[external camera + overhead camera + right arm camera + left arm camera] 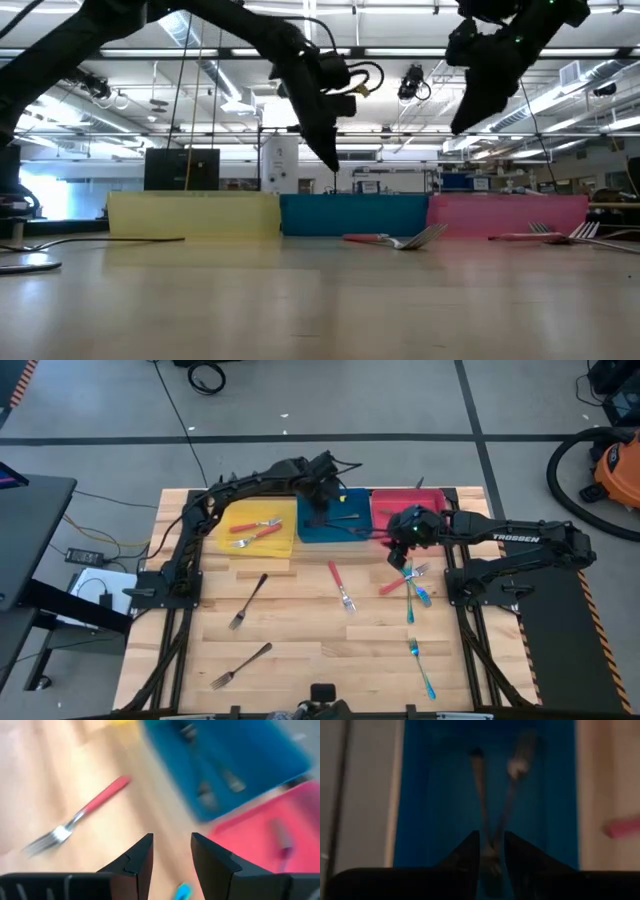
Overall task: Sort silverware by color (type)
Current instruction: Put the right pink fork into the yellow bin
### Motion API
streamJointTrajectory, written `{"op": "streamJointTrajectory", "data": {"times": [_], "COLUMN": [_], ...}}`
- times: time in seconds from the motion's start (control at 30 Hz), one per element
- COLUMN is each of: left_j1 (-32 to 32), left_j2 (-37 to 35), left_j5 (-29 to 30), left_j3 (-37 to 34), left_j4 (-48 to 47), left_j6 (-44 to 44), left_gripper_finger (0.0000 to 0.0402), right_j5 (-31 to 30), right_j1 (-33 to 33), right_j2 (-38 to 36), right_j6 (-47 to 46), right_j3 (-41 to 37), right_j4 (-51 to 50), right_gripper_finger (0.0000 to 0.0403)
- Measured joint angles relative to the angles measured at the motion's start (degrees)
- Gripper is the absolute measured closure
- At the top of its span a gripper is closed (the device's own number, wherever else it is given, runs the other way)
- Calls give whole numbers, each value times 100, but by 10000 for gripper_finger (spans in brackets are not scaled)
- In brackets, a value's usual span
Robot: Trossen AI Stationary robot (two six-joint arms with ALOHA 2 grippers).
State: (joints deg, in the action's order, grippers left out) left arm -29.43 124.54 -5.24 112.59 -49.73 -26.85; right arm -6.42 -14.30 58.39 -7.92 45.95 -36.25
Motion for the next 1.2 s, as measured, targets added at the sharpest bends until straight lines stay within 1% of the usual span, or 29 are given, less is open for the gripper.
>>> {"op": "streamJointTrajectory", "data": {"times": [0.07,0.13,0.2,0.23,0.4,0.5,0.6,0.67,0.77,0.87,1.0,1.2], "left_j1": [4,8,37,37,85,141,197,222,245,238,238,236], "left_j2": [-23,-83,-121,-127,-128,-130,-121,-151,-332,-424,-414,-414], "left_j5": [-168,-317,-401,-411,-421,-427,-425,-430,-407,-401,-395,-397], "left_j3": [148,302,530,654,1223,1646,2077,2263,2117,2112,2106,2106], "left_j4": [-391,-795,-1008,-1257,-1992,-2364,-2740,-2851,-2850,-2821,-2804,-2811], "left_j6": [11,15,15,15,-66,-79,-80,-80,-238,-337,-359,-387], "left_gripper_finger": [313,313,313,313,313,313,313,313,313,313,313,313], "right_j5": [357,580,683,704,865,921,919,919,917,849,613,590], "right_j1": [4,30,61,92,263,403,560,662,801,898,1043,1254], "right_j2": [2,27,60,76,137,181,261,295,416,641,1121,1835], "right_j6": [11,54,182,192,253,406,491,492,552,516,381,363], "right_j3": [0,2,-7,-48,-621,-784,-942,-995,-1078,-1082,-1084,-1084], "right_j4": [-232,-581,-993,-1069,-831,-402,-422,-252,-157,-100,-150,-170], "right_gripper_finger": [262,262,262,262,262,262,262,262,262,262,262,262]}}
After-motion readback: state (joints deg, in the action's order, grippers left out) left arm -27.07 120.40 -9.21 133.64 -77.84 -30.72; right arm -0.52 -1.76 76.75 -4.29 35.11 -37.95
